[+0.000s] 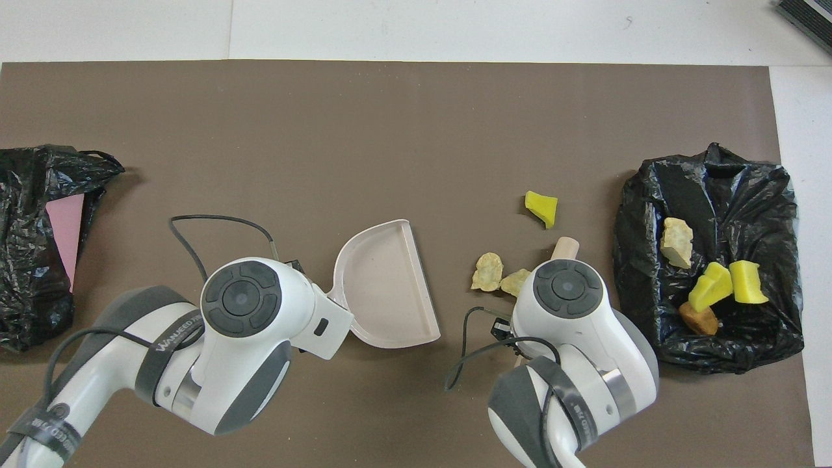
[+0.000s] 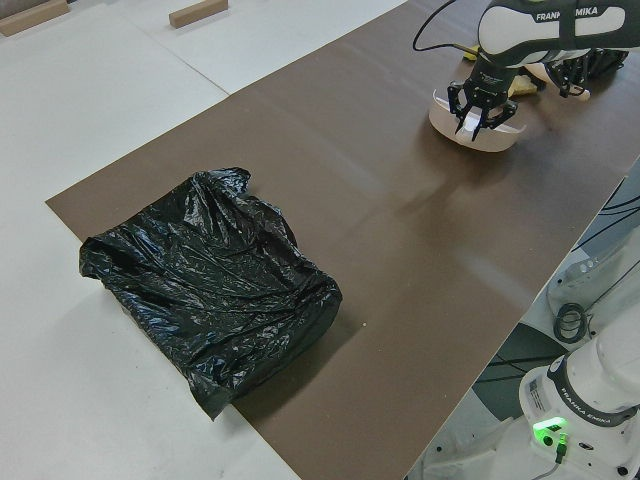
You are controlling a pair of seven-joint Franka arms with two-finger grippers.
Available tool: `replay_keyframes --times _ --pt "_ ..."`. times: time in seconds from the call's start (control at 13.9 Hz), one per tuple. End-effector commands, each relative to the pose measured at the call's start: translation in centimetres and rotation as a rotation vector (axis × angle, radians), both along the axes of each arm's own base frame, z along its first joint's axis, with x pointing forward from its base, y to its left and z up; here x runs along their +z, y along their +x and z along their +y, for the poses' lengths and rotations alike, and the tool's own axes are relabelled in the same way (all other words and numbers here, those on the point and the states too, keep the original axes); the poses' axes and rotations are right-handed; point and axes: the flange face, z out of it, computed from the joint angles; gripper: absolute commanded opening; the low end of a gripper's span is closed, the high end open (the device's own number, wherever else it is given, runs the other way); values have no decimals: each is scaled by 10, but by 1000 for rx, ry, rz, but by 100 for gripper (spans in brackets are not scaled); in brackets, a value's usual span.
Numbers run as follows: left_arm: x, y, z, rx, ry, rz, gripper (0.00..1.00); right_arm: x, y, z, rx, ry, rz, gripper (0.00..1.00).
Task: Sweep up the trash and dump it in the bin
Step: 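Sweep the remaining pieces into the dustpan with the right gripper's brush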
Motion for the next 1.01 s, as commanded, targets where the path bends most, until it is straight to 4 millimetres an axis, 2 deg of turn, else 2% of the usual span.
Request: replay_keyframes --times 0.0,0.14,0.36,0.65,0.86,0.94 --pt "-15 -5 -19 45 -35 -22 0 3 34 13 10 98 -35 0" --pt "-26 -12 -36 56 -42 -25 0 1 58 9 30 137 -85 0" --pt "-28 -9 -40 82 -55 -39 0 -18 64 29 49 158 -102 0" --pt "-29 -6 -40 88 -70 -56 0 -13 47 71 132 190 -108 0" --pt "-29 -4 -38 83 -71 -58 0 -2 21 111 311 223 -99 0" --pt "-29 -3 -36 85 -70 -58 0 -2 19 113 326 224 -98 0"
